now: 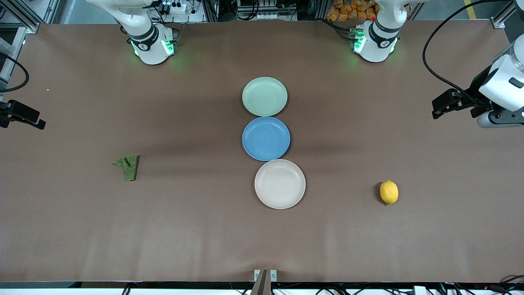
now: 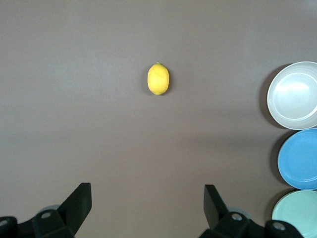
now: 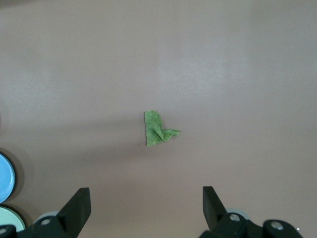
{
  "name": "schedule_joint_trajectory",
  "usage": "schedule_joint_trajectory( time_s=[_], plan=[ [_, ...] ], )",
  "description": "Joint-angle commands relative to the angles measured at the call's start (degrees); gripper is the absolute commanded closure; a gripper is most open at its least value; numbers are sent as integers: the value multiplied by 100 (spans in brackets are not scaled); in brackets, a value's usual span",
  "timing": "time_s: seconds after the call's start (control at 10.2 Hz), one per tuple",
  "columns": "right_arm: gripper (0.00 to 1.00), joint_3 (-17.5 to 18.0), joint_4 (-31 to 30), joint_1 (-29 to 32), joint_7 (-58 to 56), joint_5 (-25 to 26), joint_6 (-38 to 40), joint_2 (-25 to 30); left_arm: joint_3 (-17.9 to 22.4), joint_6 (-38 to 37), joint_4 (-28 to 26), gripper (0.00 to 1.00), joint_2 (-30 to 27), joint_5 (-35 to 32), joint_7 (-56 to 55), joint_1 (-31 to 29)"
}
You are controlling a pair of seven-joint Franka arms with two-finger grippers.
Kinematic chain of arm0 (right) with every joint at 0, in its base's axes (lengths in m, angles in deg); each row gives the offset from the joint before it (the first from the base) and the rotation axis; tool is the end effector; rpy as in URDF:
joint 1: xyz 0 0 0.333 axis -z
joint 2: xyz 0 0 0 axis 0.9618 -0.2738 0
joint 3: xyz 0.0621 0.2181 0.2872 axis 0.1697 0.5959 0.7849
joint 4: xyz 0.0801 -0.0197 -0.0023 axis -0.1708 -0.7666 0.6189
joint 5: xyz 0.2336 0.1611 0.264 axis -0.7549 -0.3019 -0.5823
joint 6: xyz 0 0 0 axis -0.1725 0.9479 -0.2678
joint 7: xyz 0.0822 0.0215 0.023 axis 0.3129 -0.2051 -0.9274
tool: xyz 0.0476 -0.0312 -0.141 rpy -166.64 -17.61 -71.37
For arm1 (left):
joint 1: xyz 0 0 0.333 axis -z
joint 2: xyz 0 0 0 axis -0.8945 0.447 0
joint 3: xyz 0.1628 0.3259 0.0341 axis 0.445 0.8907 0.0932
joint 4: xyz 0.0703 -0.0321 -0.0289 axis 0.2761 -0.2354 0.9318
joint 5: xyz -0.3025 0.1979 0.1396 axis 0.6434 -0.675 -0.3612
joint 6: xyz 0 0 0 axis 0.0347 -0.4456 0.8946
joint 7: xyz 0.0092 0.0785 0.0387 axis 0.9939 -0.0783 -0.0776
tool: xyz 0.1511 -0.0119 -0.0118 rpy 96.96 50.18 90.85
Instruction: Place lemon and lettuce in plates
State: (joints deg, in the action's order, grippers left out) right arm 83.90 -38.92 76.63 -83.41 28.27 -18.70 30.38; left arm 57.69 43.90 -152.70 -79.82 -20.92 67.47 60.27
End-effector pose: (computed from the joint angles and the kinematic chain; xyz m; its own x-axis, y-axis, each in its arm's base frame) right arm 0.5923 -0.0537 0.6356 0.9973 -0.0737 0.0069 -0.0735 -0.9969 -0.0278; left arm 0.5710 -0.0732 0.6355 0.9999 0.0128 0.0036 0.0129 -0.9996 -0.0240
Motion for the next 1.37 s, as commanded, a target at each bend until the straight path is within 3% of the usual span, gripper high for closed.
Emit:
schedule_joint_trajectory(
  time_s=[0.0, 0.69, 0.88, 1.27],
  plan=[
    [0, 50, 17, 65, 15, 5, 32, 8, 0, 7, 91, 0, 35, -149, -72, 63],
    [0, 50, 17, 65, 15, 5, 32, 8, -35, 7, 65, 0, 35, -228, -63, 54],
    [0, 50, 26, 38, -12, 75, 23, -88, -35, 94, 56, 0, 350, -237, 7, 28],
    [0, 41, 26, 161, -12, 93, -64, -352, -35, 1051, -93, 0, 1359, -360, 7, 63]
  ],
)
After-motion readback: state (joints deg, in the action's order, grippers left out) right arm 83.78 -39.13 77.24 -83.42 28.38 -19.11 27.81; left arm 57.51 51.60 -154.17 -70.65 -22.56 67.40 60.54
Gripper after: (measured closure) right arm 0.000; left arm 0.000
